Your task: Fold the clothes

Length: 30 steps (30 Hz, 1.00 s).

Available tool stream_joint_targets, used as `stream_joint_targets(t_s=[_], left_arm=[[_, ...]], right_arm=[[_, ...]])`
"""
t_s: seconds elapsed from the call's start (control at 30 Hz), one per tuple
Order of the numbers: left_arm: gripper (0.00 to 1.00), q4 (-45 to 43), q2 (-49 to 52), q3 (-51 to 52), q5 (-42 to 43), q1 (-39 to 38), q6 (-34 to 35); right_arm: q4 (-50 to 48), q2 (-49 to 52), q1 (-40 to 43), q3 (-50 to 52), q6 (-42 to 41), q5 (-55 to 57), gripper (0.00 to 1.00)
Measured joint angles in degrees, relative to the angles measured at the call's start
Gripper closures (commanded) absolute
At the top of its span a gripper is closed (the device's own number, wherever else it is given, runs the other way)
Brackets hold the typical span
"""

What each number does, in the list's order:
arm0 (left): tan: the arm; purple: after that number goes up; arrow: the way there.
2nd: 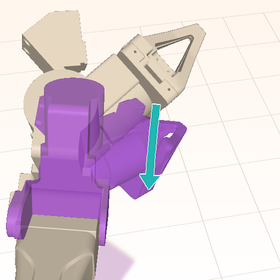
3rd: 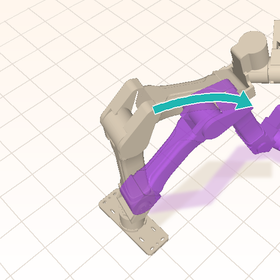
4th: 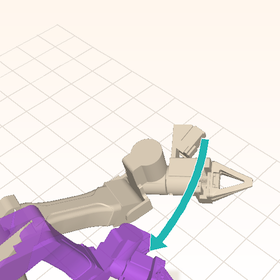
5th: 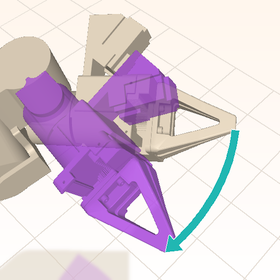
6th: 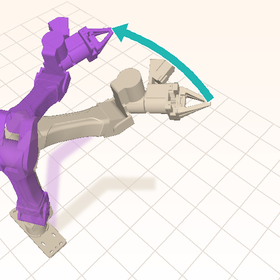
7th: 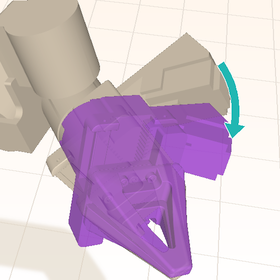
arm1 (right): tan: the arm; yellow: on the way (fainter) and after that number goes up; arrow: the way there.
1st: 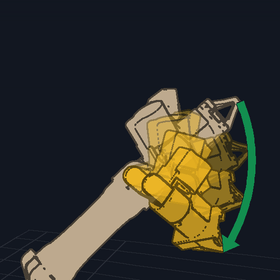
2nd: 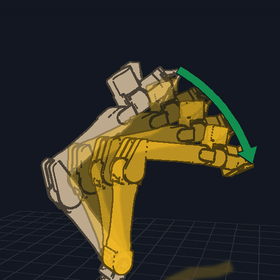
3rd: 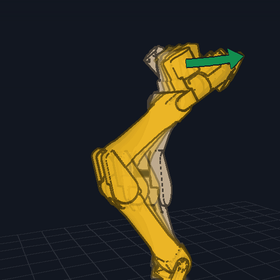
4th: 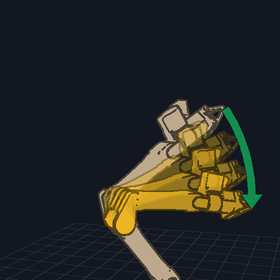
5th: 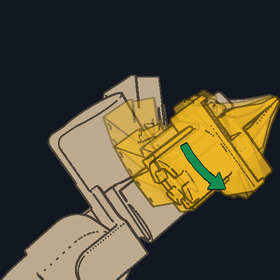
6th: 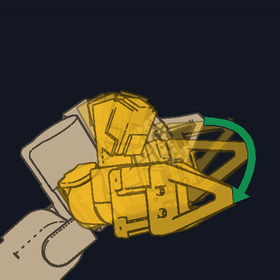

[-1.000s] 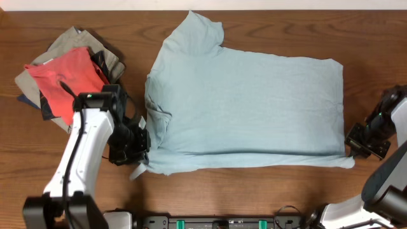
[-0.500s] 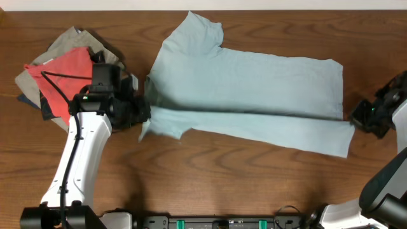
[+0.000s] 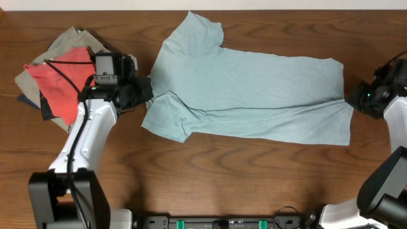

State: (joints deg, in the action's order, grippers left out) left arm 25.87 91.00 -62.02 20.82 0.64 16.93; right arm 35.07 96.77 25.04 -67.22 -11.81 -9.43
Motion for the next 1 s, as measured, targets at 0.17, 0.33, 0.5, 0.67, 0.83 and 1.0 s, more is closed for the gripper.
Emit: stream_joint_targets(t_s=[0.17,0.33,0.5,0.67,0.83,1.0], left_arm=[[0.58,3.5,0.5,0.0,1.5,0.0,0.5],[0.47,10.3,0.5,-0.1,1.5,0.0,-1.7],[0.4,15.2,0.5,0.0,-1.7,0.0,-2.8],[0.39,15.4,1.0,0.9,-3.3,0.0,-3.3],[0.33,15.4,3.7,1.4,-3.7,0.0,-3.5],[0.29,13.8,7.0,1.6,-4.3,0.0,-3.5]], right_arm=[[0.6,0.0,-1.4,0.0,0.3,0.0,0.46],[5.0,0.0,-1.4,0.0,0.3,2.2,0.46],[10.6,0.0,-1.4,0.2,0.3,5.4,0.52],[9.1,-0.1,-1.4,4.1,0.3,7.6,0.64],[4.9,-0.1,-1.4,10.8,0.0,8.4,0.68],[1.7,-0.1,-1.4,15.2,-0.1,8.6,0.69]])
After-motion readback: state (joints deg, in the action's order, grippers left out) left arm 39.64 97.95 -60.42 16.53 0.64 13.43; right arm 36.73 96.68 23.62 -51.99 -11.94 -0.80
